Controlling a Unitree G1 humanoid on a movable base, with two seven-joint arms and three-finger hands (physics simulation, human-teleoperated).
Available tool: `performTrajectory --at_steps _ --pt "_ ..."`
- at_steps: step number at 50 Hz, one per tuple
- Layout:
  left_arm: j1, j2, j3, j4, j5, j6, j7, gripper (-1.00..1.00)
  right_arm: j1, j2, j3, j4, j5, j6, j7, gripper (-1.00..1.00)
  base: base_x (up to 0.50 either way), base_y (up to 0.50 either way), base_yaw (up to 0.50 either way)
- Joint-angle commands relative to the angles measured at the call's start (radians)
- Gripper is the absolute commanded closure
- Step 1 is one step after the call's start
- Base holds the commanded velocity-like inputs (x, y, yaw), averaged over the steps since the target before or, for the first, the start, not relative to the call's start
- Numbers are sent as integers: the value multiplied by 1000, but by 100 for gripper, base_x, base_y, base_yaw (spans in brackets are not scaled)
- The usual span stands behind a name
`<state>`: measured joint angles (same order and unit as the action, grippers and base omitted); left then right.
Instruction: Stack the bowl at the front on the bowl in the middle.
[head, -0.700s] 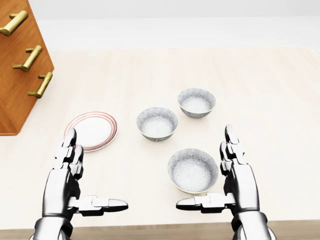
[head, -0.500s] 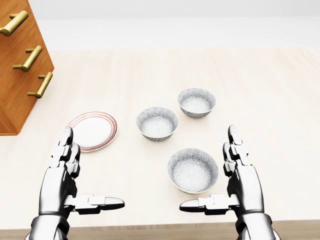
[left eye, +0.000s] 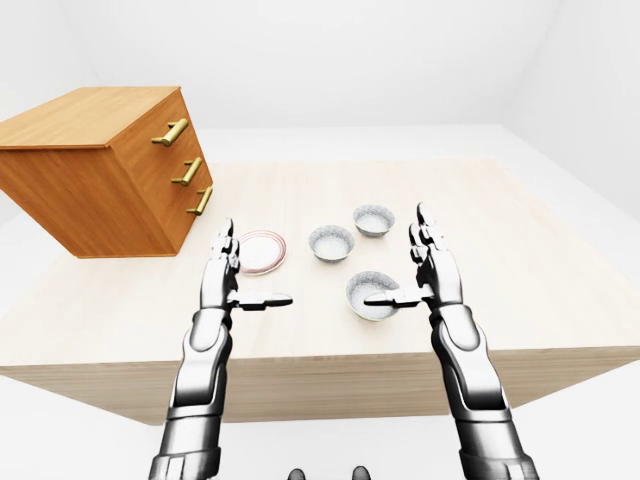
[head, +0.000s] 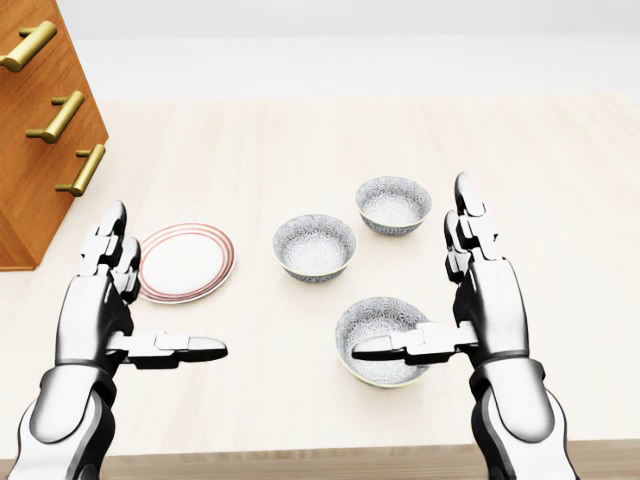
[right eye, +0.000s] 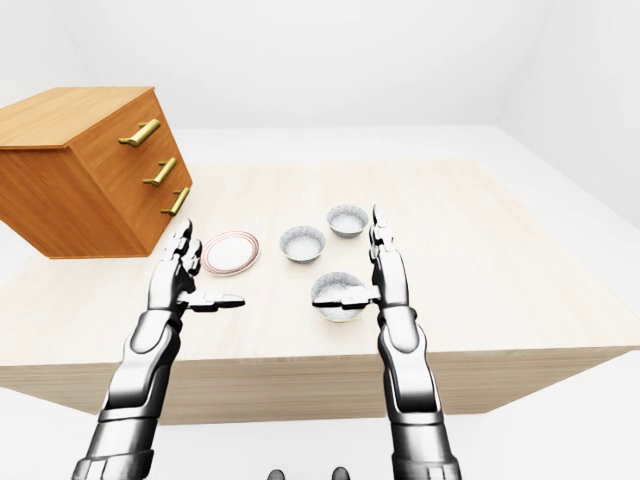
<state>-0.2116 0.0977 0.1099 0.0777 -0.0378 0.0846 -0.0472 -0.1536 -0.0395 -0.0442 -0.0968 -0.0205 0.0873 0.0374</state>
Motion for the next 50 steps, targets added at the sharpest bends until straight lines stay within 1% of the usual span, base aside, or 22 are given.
performTrajectory --at_steps 1,7,30,46,50 --pt "-56 24 18 5 -9 3 -15 -100 -62 2 0 -31 10 0 -10 -100 0 0 0" --pt "-54 22 14 -4 -2 3 -16 -100 -62 5 7 -28 19 0 -11 -100 13 0 0" --pt "-50 21 15 -4 -2 3 -13 -100 -52 3 11 -13 4 0 -1 -100 40 4 0" --pt "-52 21 16 16 -3 3 -14 -100 -27 -4 4 -25 -2 0 15 -100 1 0 0" --pt "-54 22 16 19 -4 3 -13 -100 -25 -8 9 -15 -26 0 17 -100 0 0 0"
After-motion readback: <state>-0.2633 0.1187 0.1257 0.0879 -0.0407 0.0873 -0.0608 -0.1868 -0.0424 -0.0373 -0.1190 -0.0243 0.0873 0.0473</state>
